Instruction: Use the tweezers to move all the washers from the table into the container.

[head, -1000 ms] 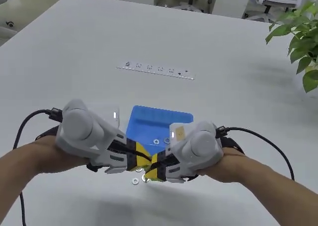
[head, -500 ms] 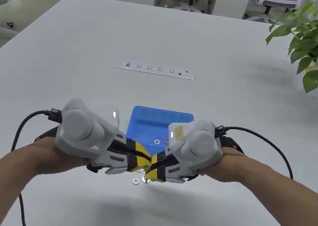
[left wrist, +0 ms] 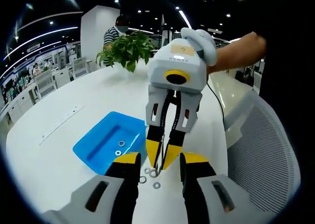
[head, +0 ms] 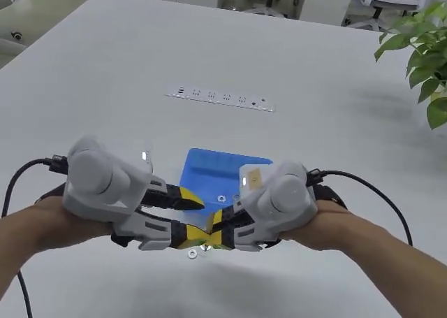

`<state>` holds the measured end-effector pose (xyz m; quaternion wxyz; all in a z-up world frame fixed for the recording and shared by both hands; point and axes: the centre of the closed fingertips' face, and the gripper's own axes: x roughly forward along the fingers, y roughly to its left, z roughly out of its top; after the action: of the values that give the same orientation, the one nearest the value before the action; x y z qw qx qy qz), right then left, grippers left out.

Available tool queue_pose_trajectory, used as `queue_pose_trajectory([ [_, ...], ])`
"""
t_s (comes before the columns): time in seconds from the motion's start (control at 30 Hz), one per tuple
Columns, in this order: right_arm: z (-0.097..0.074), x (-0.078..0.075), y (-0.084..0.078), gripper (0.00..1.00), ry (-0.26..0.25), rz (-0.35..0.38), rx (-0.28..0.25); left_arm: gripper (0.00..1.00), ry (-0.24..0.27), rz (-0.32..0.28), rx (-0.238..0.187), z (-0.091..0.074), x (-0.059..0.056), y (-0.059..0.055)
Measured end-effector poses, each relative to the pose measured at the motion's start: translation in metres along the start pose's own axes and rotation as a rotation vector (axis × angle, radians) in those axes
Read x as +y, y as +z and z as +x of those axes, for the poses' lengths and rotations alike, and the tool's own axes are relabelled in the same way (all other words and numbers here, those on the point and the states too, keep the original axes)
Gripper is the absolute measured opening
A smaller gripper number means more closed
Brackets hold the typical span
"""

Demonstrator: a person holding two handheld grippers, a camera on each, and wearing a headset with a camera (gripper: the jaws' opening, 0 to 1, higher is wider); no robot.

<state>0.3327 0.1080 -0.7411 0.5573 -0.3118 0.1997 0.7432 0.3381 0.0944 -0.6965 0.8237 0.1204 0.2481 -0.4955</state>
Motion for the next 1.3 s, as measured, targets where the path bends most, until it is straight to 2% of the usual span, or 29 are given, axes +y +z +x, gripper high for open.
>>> queue_pose_trajectory([
  [0.23, -0.009, -0.004, 0.008, 0.06, -0.012, -0.016, -0.006, 0.55, 0.020, -0.044, -0.028, -0.004, 0.000, -0.005],
  [0.4, -0.018, -0.008, 0.012, 0.06, 0.000, -0.019, -0.004, 0.68, 0.052, -0.061, -0.045, -0.007, 0.005, -0.005],
  [0.57, -0.030, -0.015, 0.017, 0.06, -0.003, -0.026, -0.004, 0.72, 0.068, -0.078, -0.064, -0.010, 0.007, -0.004],
  [0.9, -0.049, -0.034, 0.021, 0.06, -0.033, -0.008, -0.022, 0.77, 0.082, -0.093, -0.063, -0.011, 0.008, -0.004],
  [1.17, -0.061, -0.053, 0.019, 0.06, -0.073, -0.004, -0.024, 0.78, 0.101, -0.104, -0.069, -0.016, 0.013, -0.004],
  [1.3, -0.063, -0.063, 0.011, 0.06, -0.090, -0.005, -0.013, 0.80, 0.107, -0.107, -0.072, -0.018, 0.015, -0.003],
])
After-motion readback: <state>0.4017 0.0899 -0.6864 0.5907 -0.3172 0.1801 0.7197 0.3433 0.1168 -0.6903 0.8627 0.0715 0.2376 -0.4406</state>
